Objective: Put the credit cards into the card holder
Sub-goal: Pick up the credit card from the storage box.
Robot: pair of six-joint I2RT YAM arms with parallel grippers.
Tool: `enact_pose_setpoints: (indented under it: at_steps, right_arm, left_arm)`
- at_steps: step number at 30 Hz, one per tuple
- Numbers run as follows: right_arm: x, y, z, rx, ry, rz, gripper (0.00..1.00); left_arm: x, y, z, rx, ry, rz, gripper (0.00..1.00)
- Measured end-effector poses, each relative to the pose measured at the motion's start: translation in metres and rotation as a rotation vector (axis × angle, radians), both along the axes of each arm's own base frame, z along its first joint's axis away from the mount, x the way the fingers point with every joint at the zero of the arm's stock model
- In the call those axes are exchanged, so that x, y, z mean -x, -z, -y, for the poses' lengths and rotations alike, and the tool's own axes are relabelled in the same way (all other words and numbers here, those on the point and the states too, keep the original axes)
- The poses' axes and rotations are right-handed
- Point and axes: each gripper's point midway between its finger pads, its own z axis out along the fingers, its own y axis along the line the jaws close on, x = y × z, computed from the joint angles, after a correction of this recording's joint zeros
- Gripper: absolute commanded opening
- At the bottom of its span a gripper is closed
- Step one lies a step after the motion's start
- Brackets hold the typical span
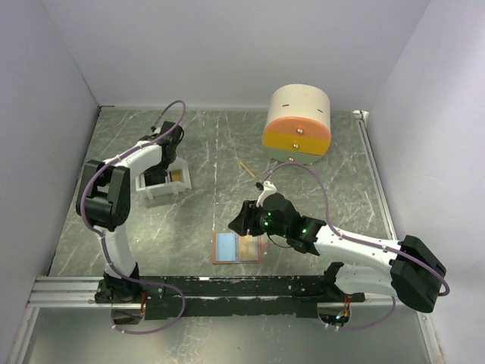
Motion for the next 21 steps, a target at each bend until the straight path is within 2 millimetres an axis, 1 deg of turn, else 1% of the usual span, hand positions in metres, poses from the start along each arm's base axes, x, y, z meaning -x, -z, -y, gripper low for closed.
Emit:
enact_pose_setpoints:
  at_steps: [4,6,11,15,21]
  right_arm:
    - [0.0002,-0.0001,-0.0001,0.000,-0.001,0.000,0.51]
    - [0.0002,-0.0010,-0.0001,-0.003,-0.001,0.002,0.51]
    - [0.0001,-0.0024,0.0000,-0.006,0.000,0.004,0.51]
    - [0.0001,-0.0023,0.0001,-0.006,0.000,0.004,0.51]
    - [0.0001,-0.0035,0.0001,-0.008,0.000,0.006,0.51]
  left_arm:
    - [0.0004,0.0037,-0.0013,-0.002,-0.004,-0.009,0.32]
    - [0.0003,0.0049,-0.0017,-0.005,-0.004,-0.013,0.27]
    - [-0.0008,0.0035,-0.0013,-0.003,-0.007,-0.012,0.22]
    - [-0.0011,0.0025,-0.0014,-0.003,-0.007,-0.012,0.20]
    - [-0.0009,0.0018,-0.0017,-0.006,-0.008,-0.013,0.19]
